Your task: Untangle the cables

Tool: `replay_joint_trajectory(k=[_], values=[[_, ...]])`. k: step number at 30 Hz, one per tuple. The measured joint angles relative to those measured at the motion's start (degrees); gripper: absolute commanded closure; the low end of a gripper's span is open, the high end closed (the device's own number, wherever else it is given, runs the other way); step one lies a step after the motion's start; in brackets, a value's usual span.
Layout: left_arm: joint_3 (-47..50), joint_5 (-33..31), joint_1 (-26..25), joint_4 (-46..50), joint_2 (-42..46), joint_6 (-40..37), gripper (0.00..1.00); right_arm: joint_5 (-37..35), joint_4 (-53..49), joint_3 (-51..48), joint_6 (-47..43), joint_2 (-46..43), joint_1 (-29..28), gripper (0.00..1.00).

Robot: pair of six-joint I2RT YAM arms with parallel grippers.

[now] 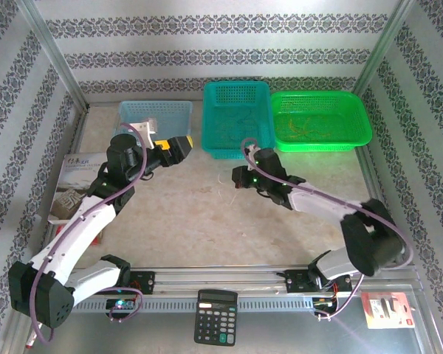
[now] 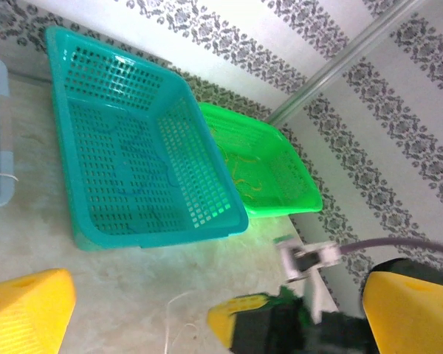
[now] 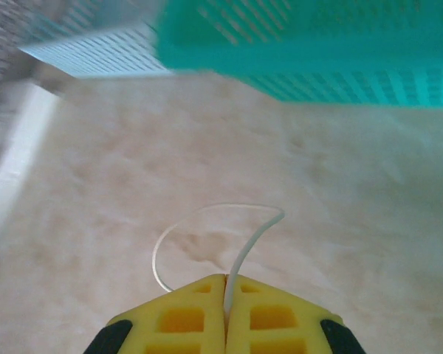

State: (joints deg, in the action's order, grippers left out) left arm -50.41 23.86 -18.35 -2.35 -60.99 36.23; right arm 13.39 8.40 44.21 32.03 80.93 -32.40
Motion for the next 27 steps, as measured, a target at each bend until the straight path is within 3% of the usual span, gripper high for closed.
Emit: replay_joint_trajectory(k=[6,14,27], values=[[0.92,5.38,-1.01,-0.74,-2.29,0.33,0.14,3.28,1.14,-0.04,-0.26,-8.83,0.02,1.0],[3.89,4.02,-10.58,-1.25,-3.52,-2.1,0.23,6.75,1.11,-0.04,2.1,-10.71,0.0,1.0],[8.31,0.9,-13.2,-3.72,-3.56,-4.17,0.23,9.81,1.25,-0.02,5.44,-12.85,0.0,1.0]])
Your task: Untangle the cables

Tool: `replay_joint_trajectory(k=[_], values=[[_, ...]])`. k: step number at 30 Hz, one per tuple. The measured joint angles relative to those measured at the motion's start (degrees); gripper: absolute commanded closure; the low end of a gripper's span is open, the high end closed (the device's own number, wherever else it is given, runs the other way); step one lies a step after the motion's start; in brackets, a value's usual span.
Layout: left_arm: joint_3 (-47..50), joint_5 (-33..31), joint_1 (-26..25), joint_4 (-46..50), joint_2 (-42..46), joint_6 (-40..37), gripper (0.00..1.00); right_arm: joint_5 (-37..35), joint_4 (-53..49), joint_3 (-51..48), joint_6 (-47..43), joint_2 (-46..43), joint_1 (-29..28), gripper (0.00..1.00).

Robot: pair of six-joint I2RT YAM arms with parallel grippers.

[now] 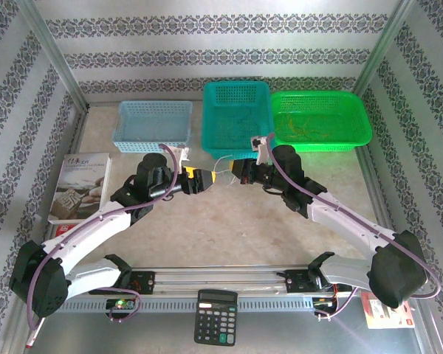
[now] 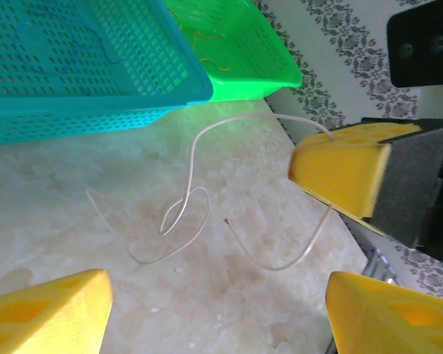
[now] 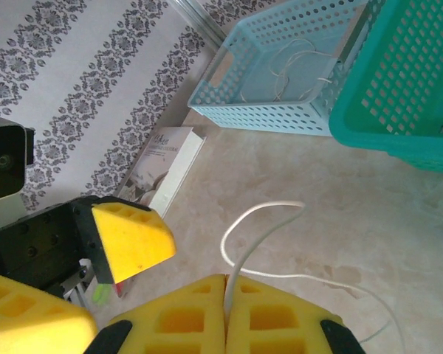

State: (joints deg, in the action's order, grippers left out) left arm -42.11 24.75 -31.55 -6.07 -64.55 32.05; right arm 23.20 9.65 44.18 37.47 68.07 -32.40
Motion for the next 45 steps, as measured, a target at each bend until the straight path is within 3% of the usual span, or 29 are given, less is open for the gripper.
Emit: replay_joint_trajectory(k=[10,16,27,40,41,42,45], values=[[-1.92,-5.95,0.0,0.9,-1.11,-3.41,0.14,1.57,-0.02,2.73,0.98,0.39,-0.13,1.0],[-3.04,-12.28,1.66,4.33,4.22,-4.7,0.05,1.79,0.44,11.1,0.94,6.84,-0.13,1.0],[-4.66,-18.84,13.38,10.03,14.08,-4.11,0.0,2.4,1.97,37.0,1.01,31.1,-0.59,1.0],[-4.17,-19.47,17.81,13.42,17.27,-0.44,0.0,4.22,2.1,75.54,3.17,64.96,-1.97,0.98],[-3.96,-19.45,17.88,13.42,17.57,-0.04,0.0,4.33,1.6,79.69,3.17,68.32,-2.19,0.94],[-3.67,-19.45,17.92,13.46,17.88,0.31,0.0,4.35,0.68,83.93,3.21,71.65,-2.4,0.84],[-3.13,-19.45,18.25,13.84,18.34,1.22,0.0,4.26,-4.15,97.31,3.04,81.35,-3.06,0.44]])
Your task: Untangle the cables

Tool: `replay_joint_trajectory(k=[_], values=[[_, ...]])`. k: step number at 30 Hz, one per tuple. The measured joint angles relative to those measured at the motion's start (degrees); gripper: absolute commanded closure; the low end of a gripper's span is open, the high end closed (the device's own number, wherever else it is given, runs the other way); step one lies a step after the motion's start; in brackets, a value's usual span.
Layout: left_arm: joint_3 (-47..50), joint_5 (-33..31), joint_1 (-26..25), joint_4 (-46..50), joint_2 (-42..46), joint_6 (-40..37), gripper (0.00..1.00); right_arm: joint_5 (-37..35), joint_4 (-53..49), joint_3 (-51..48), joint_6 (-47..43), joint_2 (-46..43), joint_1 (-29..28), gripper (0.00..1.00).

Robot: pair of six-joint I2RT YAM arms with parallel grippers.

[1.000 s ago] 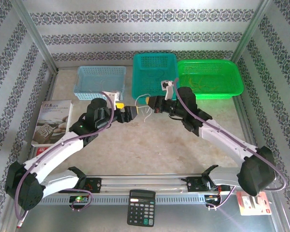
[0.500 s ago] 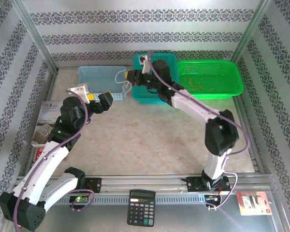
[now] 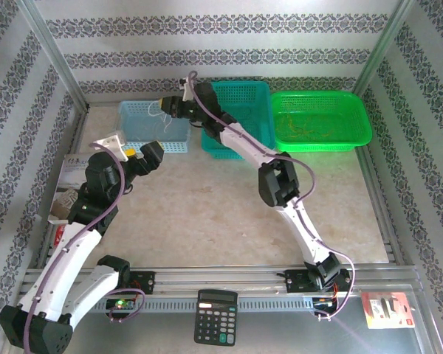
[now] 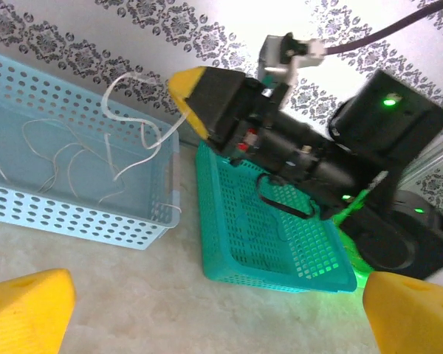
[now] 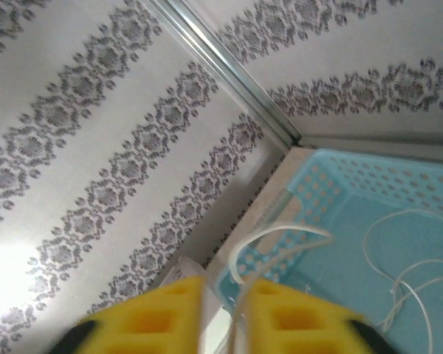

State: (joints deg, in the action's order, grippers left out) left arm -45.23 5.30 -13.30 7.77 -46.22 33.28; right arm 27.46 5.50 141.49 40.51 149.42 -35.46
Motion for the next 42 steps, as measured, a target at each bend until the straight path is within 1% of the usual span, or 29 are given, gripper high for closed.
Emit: replay_joint_trajectory(k=[2,4,7,13,16,22,29,30,33,38,42], values=[[0.13,0.09,0.11,0.59,0.28,0.24,0.0,0.04,-3.63,7.19,-0.24,5.27,-0.35,0.35],[0.15,0.22,0.31,1.09,0.66,0.39,0.0,0.04,-6.56,9.75,-0.24,7.65,-0.46,0.3],[0.15,0.52,0.31,1.42,0.85,0.44,0.0,0.04,-9.94,9.46,-0.66,7.82,-0.7,0.28],[0.15,1.11,0.31,1.49,0.48,0.63,0.0,0.48,-10.86,1.33,-3.04,1.31,-0.72,0.28],[0.15,1.14,0.42,1.49,-0.35,0.61,0.0,1.09,-10.64,-4.39,-4.11,-4.42,-0.7,0.28],[0.11,1.16,1.46,1.49,-1.64,-0.44,0.0,1.42,-7.69,-21.46,-6.75,-20.44,-0.76,0.27],[-0.76,0.85,2.93,1.46,-5.18,-2.4,0.0,0.92,-0.96,-47.98,-9.11,-41.09,0.24,0.24],[-0.98,0.57,3.02,1.42,-5.73,-2.91,0.0,0.5,-0.46,-52.33,-9.55,-44.3,0.68,0.22],[-1.18,-0.94,3.34,0.9,-7.08,-4.5,0.0,-1.25,0.66,-63.58,-11.76,-52.92,2.4,0.02],[-1.05,-4.81,4.04,-0.66,-8.72,-8.33,0.0,-7.5,-0.59,-81.79,-15.37,-70.99,7.48,0.02],[2.36,-8.94,4.48,-6.64,-8.81,-12.85,0.0,-19.3,-0.35,-96.52,-19.61,-88.48,13.07,0.02]])
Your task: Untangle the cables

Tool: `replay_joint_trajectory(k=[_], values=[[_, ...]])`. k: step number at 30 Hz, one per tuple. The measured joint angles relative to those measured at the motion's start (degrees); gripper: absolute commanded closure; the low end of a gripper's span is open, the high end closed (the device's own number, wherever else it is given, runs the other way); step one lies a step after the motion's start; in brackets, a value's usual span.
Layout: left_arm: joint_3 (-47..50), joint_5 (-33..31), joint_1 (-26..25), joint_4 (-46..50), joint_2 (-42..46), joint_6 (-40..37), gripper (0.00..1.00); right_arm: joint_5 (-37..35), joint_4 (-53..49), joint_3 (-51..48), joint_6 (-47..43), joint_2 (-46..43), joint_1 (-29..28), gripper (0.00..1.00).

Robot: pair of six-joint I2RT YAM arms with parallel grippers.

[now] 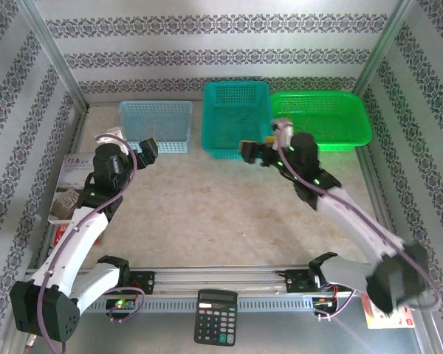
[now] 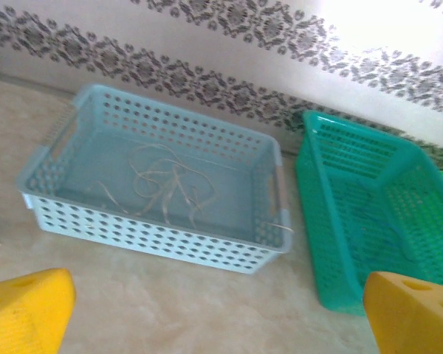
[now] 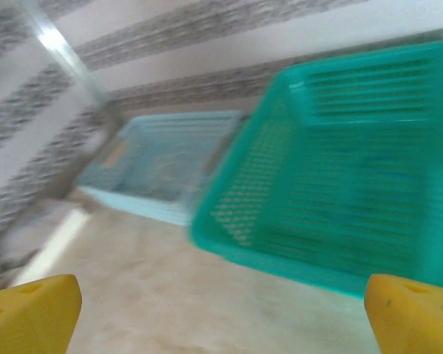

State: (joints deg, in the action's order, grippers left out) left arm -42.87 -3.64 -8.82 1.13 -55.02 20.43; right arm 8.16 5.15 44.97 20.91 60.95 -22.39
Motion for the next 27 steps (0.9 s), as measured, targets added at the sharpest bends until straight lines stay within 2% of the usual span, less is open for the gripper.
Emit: replay_joint_trajectory(k=[3,6,9,15,21,27], values=[[2.97,-2.47,0.04,-2.49,-0.59,-3.61,0.0,-7.8,-0.04,-8.79,-2.45,-9.42,5.57,0.02],[5.49,-4.0,0.22,-5.79,-2.54,-6.88,0.0,-14.62,-0.17,-13.84,-3.37,-12.35,11.1,0.02],[8.79,-5.77,0.31,-10.38,-5.33,-9.99,0.0,-20.39,1.38,-17.38,-4.74,-10.93,13.51,0.02],[16.11,-8.92,0.33,-21.86,-13.0,-15.45,0.0,-28.57,7.37,-21.55,-7.74,-2.21,14.8,0.02],[20.35,-9.05,1.81,-34.05,-21.49,-18.91,0.0,-29.51,17.79,-27.58,-11.28,4.72,14.8,0.02],[22.88,-4.68,7.17,-46.77,-28.65,-19.37,0.0,-24.24,32.57,-29.79,-15.26,8.85,16.81,0.02]])
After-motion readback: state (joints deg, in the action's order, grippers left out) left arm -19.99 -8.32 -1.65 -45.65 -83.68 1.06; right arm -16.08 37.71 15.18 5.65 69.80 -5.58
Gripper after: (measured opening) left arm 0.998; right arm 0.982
